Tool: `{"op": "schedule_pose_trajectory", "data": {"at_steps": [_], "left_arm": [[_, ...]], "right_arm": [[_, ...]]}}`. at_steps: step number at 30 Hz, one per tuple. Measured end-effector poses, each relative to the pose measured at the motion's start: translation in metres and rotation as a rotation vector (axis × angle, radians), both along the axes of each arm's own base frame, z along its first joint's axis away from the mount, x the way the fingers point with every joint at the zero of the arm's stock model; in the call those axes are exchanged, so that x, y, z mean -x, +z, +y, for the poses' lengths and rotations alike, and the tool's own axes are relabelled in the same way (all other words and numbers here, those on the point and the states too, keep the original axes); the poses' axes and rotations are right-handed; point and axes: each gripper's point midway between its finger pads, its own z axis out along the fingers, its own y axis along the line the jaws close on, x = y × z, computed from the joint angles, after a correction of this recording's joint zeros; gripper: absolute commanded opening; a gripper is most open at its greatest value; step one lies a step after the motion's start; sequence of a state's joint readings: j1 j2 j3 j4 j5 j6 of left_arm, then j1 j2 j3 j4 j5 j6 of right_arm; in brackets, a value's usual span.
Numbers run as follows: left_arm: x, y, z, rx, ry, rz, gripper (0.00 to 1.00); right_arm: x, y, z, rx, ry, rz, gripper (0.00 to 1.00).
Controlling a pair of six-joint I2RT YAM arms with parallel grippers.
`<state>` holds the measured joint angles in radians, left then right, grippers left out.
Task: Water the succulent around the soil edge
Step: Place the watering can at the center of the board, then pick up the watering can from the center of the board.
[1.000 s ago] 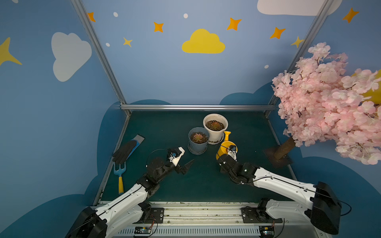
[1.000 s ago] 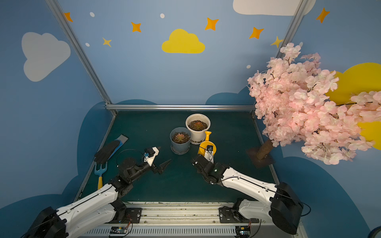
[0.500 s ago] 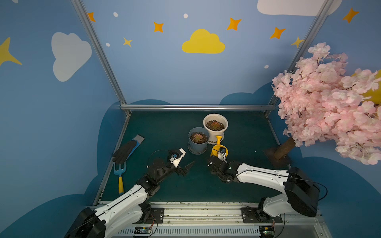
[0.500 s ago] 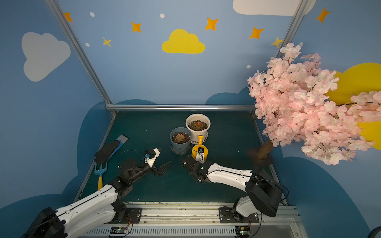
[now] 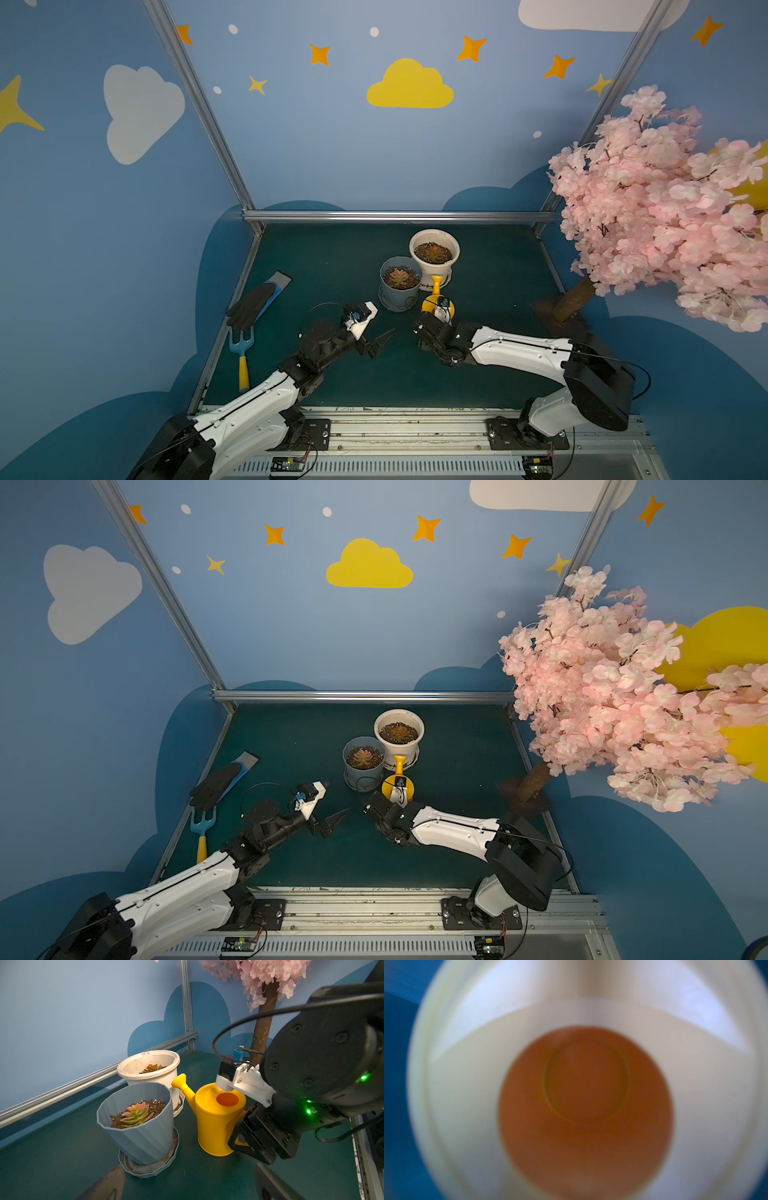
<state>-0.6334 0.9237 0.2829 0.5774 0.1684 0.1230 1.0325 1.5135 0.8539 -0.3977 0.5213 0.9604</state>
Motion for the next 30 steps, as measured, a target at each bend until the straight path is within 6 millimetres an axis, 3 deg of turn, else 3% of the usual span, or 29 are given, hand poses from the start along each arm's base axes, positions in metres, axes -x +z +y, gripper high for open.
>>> {"op": "schedule_pose_trajectory", "data": {"at_steps": [2, 6, 12, 16, 19, 22, 26, 30], "left_arm": [[0.0, 0.0, 0.0, 0.0, 0.0, 0.0, 1.0], [0.0, 0.0, 0.0, 0.0, -0.001, 0.0, 1.0], [0.001, 0.001, -0.001, 0.002, -0.004, -0.001, 1.0], [0.004, 0.001, -0.004, 0.003, -0.014, 0.0, 1.0], [0.01, -0.003, -0.012, -0.005, -0.038, 0.008, 0.99], [0.018, -0.014, -0.031, -0.04, -0.069, 0.033, 0.98], [0.026, -0.023, -0.058, -0.092, -0.072, 0.045, 0.97], [0.03, -0.031, -0.084, -0.121, -0.046, 0.053, 0.96]], "right_arm": [[0.001, 0.003, 0.002, 0.001, 0.01, -0.005, 0.92], [0.008, 0.016, 0.004, 0.016, 0.054, -0.042, 0.95], [0.015, 0.072, -0.002, 0.017, 0.103, -0.174, 0.95], [0.016, 0.107, -0.019, 0.025, 0.105, -0.273, 0.95], [0.015, 0.122, -0.032, 0.016, 0.112, -0.34, 0.95], [0.014, 0.11, -0.058, 0.01, 0.107, -0.35, 0.95], [0.016, 0.073, -0.095, 0.0, 0.057, -0.304, 0.95], [0.027, 0.047, -0.114, -0.006, 0.057, -0.287, 0.95]]}}
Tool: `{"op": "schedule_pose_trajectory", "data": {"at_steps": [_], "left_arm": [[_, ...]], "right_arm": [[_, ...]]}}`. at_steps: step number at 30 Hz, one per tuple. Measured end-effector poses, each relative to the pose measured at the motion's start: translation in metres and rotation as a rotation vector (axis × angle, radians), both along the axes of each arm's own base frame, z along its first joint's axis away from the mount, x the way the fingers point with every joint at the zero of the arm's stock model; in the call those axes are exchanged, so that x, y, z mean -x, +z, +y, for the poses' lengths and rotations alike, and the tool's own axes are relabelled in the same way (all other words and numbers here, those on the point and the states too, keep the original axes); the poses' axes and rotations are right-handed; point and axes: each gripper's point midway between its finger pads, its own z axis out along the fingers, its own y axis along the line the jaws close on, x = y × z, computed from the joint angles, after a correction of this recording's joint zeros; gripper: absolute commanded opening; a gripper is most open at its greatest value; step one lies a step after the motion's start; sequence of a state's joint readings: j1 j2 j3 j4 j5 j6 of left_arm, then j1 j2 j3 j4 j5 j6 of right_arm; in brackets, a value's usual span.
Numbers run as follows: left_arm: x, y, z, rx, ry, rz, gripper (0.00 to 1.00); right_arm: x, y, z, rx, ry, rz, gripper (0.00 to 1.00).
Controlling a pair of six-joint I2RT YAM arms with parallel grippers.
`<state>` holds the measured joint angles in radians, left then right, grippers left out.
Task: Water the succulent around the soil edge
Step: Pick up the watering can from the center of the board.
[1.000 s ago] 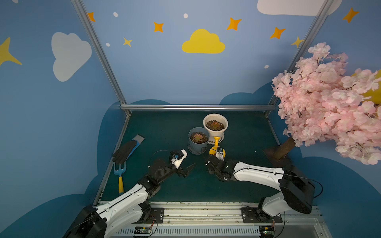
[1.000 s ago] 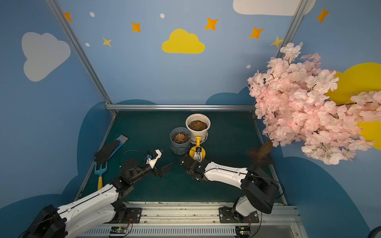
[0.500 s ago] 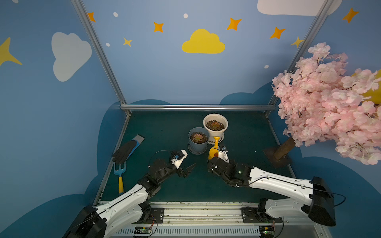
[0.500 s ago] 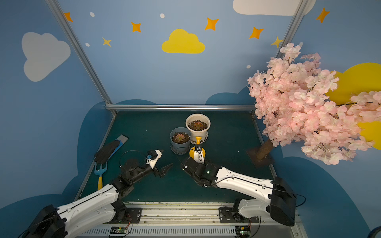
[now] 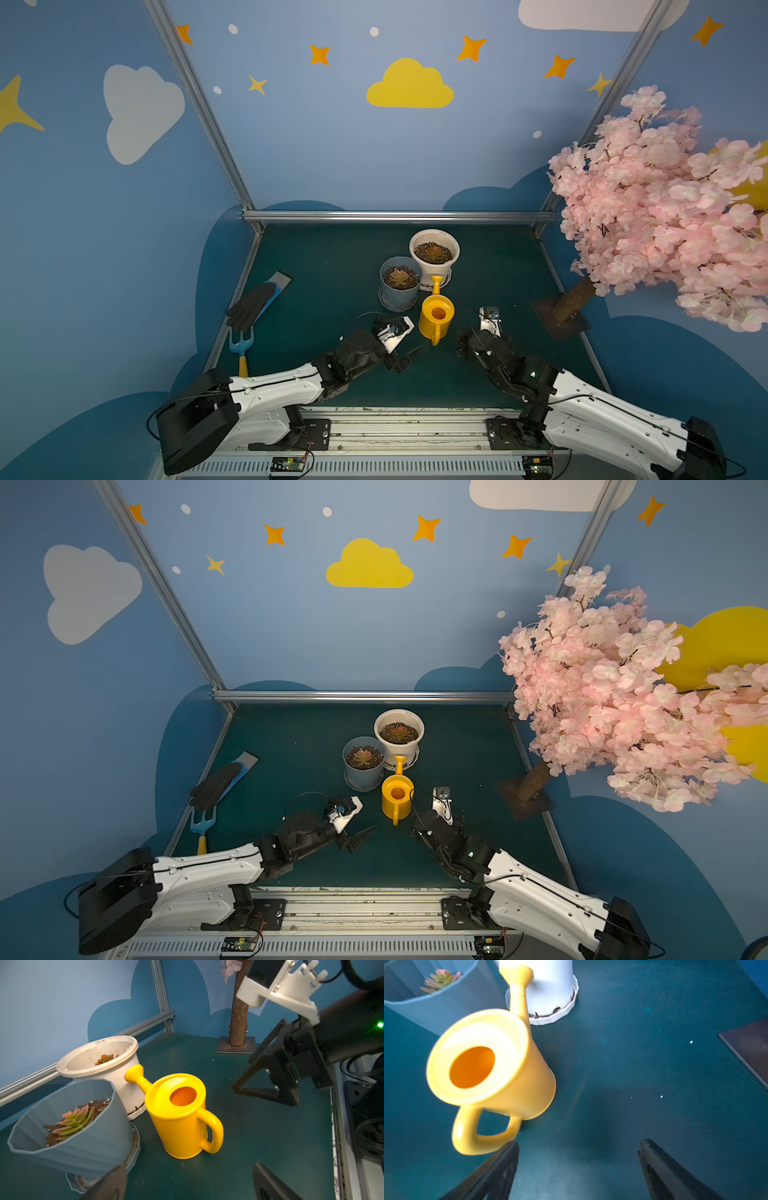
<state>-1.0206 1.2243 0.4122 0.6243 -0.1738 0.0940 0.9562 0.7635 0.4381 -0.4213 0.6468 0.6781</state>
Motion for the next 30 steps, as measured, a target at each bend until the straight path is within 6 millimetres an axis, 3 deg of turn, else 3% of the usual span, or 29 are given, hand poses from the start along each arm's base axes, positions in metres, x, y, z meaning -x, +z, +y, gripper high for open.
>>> {"op": "schedule_pose_trajectory", "data": {"at_steps": [5, 14, 24, 30], "left_arm": [[-0.006, -0.016, -0.023, -0.018, 0.076, 0.048, 0.96], [-0.018, -0.025, -0.061, -0.012, 0.172, 0.101, 0.98], [-0.046, -0.05, -0.062, -0.114, 0.32, 0.099, 0.97], [-0.055, -0.06, -0.046, -0.156, 0.369, 0.102, 0.77]], "right_arm": [[0.006, -0.006, -0.008, -0.04, 0.023, -0.04, 0.95], [0.007, 0.002, -0.004, -0.064, 0.086, -0.081, 0.95], [0.008, -0.013, -0.001, -0.068, 0.115, -0.069, 0.95], [0.006, -0.014, -0.001, -0.078, 0.111, -0.073, 0.95]]}}
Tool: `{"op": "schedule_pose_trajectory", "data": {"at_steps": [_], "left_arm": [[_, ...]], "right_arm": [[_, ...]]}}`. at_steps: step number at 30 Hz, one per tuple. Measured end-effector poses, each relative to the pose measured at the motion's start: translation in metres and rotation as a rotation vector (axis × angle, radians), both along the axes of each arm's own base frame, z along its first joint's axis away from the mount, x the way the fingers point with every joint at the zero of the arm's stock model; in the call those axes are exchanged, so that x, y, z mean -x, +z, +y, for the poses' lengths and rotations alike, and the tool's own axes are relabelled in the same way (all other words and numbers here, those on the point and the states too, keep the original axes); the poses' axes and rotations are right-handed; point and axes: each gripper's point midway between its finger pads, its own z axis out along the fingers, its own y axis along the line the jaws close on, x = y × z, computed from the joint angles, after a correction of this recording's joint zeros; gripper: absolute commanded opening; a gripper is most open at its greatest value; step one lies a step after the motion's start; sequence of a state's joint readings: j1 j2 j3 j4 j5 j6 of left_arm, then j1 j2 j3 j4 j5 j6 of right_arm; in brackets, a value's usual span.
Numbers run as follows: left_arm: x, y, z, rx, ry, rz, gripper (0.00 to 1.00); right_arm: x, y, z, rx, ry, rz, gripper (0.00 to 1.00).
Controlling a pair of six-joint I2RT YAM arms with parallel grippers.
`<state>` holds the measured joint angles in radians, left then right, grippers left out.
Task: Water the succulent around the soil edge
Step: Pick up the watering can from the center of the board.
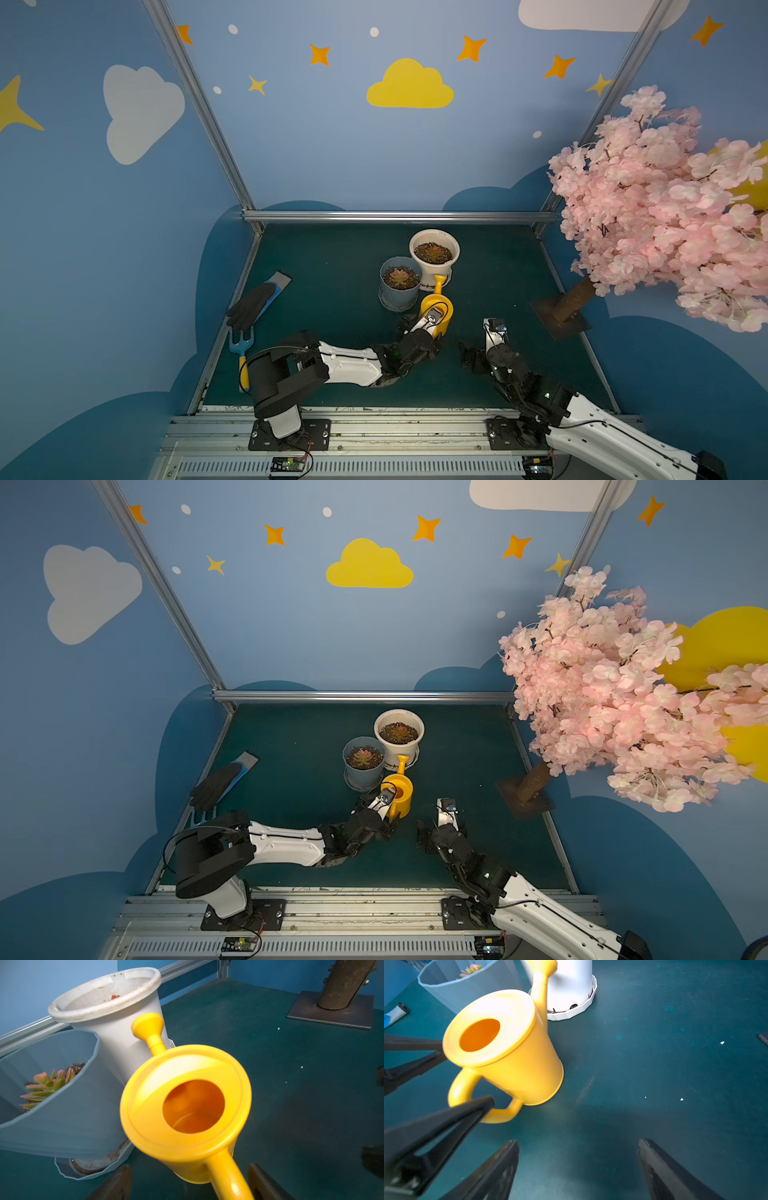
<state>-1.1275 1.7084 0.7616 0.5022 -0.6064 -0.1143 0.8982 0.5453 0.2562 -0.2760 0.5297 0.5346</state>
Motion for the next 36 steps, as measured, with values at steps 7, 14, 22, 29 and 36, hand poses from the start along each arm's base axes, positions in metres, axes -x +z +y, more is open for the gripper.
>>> {"op": "schedule_pose_trajectory", "data": {"at_steps": [7, 14, 22, 29, 36], "left_arm": [[0.001, -0.005, -0.001, -0.01, -0.024, 0.012, 0.37], [-0.002, -0.007, 0.001, -0.014, -0.023, 0.015, 0.18], [0.002, -0.004, 0.008, 0.0, -0.047, 0.021, 0.03], [0.019, 0.048, 0.024, -0.035, -0.146, 0.005, 0.03], [0.024, 0.139, 0.049, -0.044, -0.206, -0.047, 0.03]], "right_arm": [[-0.003, -0.005, 0.003, -0.007, 0.006, 0.013, 0.95], [-0.004, -0.009, 0.004, -0.004, 0.006, 0.027, 0.95], [-0.005, -0.008, 0.003, -0.01, -0.003, 0.026, 0.95], [-0.006, -0.007, 0.002, -0.014, -0.006, 0.017, 0.95], [-0.007, 0.0, 0.014, -0.015, 0.074, -0.025, 0.95]]}}
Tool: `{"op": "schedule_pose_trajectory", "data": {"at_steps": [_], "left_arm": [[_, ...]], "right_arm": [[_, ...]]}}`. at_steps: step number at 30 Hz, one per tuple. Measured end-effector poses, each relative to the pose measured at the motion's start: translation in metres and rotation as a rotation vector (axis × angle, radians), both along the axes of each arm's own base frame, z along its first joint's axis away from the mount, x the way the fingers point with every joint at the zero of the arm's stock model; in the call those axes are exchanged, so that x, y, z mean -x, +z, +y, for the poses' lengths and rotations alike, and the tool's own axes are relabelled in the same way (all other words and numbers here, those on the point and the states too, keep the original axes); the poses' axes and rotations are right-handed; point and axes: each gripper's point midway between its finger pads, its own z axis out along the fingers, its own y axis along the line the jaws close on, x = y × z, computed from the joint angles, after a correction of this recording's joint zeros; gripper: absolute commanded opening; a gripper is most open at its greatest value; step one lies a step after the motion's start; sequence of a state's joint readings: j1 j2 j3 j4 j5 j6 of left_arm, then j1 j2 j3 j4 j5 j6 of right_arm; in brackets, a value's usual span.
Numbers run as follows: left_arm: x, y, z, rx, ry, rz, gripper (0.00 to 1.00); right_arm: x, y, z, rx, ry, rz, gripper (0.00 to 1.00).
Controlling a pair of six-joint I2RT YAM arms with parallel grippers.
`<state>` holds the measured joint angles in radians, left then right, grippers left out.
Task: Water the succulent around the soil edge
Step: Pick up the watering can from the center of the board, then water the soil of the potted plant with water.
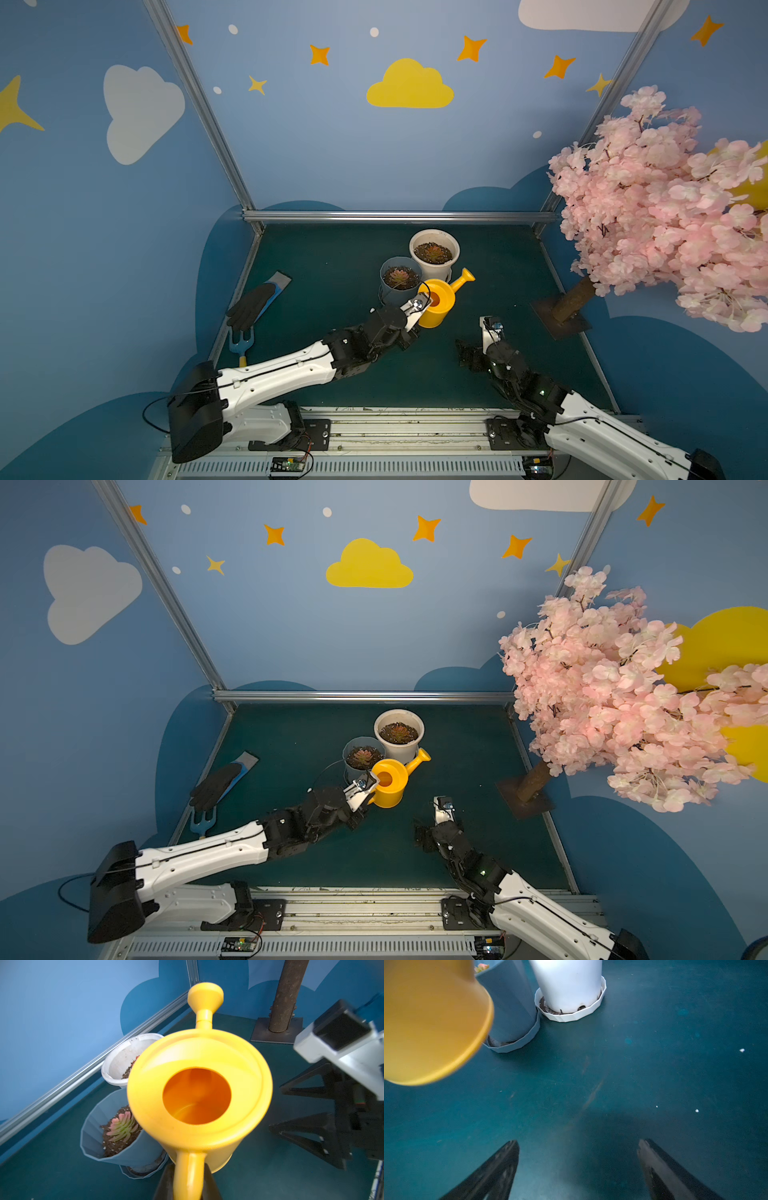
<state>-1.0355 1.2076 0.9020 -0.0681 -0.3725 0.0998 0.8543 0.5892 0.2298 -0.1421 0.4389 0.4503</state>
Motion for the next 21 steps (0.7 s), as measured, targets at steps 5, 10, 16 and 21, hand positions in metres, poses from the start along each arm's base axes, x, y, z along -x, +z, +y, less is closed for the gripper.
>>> {"op": "schedule_pose_trajectory", "data": {"at_steps": [5, 10, 16, 21], "left_arm": [[-0.001, 0.023, 0.023, -0.118, -0.027, 0.006, 0.03], [0.001, 0.016, 0.048, -0.285, -0.01, 0.049, 0.03], [-0.003, 0.028, 0.073, -0.453, 0.051, 0.072, 0.03], [-0.018, 0.033, 0.092, -0.566, 0.12, 0.091, 0.03]], "right_arm": [[0.001, 0.014, 0.02, -0.034, 0.11, -0.048, 0.95], [0.0, 0.023, 0.031, -0.029, 0.174, -0.078, 0.95], [-0.013, 0.051, 0.037, 0.002, 0.183, -0.124, 0.95], [-0.021, 0.07, 0.041, 0.004, 0.194, -0.173, 0.95]]}}
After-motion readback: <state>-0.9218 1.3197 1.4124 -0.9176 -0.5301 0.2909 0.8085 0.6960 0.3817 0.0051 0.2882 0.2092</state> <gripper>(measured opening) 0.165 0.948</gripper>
